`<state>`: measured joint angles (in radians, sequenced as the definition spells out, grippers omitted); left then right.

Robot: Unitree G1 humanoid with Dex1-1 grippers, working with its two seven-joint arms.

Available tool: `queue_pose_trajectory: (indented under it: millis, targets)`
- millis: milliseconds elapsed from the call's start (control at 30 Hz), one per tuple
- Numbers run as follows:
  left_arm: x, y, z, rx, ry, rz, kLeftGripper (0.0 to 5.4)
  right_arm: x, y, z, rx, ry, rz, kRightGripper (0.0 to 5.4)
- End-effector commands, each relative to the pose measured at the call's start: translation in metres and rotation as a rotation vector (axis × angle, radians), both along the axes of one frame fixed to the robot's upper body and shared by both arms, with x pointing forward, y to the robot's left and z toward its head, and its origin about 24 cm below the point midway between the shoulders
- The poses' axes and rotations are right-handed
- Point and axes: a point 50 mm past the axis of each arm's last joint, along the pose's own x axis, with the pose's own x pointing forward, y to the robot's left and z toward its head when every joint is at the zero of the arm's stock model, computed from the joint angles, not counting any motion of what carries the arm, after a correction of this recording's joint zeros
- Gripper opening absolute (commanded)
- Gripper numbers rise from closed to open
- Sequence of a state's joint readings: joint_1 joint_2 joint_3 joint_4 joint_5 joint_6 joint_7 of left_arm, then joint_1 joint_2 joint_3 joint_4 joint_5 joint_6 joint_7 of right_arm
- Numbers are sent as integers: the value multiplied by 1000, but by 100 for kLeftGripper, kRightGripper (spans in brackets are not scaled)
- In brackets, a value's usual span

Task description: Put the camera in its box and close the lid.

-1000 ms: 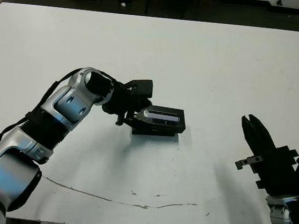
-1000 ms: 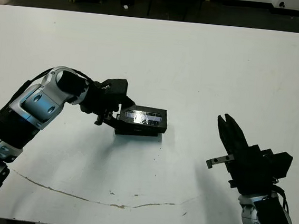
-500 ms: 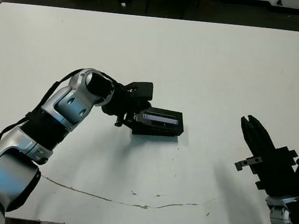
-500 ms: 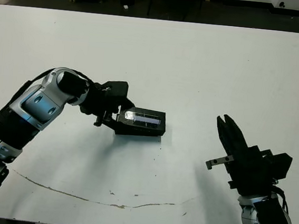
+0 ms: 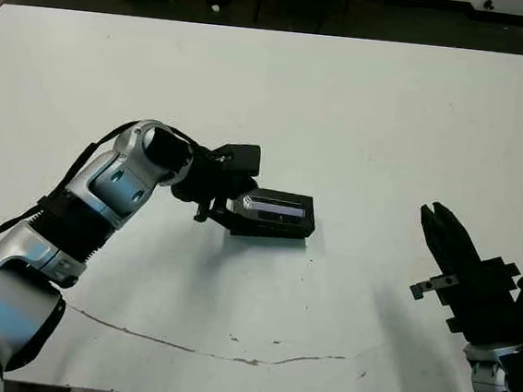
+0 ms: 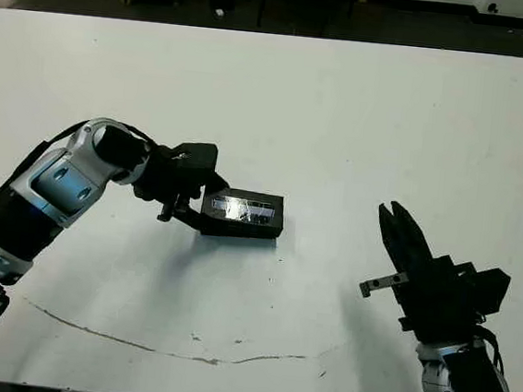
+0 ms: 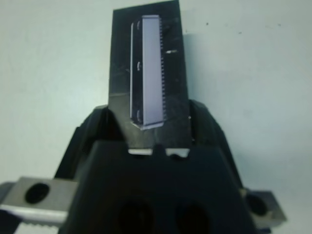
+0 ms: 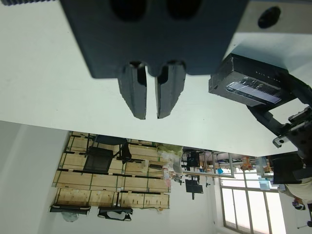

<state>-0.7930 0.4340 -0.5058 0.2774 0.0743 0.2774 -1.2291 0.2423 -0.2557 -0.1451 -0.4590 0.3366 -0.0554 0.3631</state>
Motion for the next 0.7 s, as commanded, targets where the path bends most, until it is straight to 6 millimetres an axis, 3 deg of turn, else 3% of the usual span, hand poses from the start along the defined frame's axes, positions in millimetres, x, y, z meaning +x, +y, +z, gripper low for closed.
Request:
queue_pose_trajectory:
  millis: [33,367,633,700]
  targets:
    - [-2,20,-18,60,48,54,234,-2,-2,-3,-3,29,-8,0]
    - [-6,27,-28,82,56,47,234,-2,-3,-1,1,25,7,0]
    - [-9,23,-36,87,39,42,234,-2,-2,-1,9,19,16,0]
    - [-11,20,-38,99,16,26,275,-3,-2,-1,9,21,14,0]
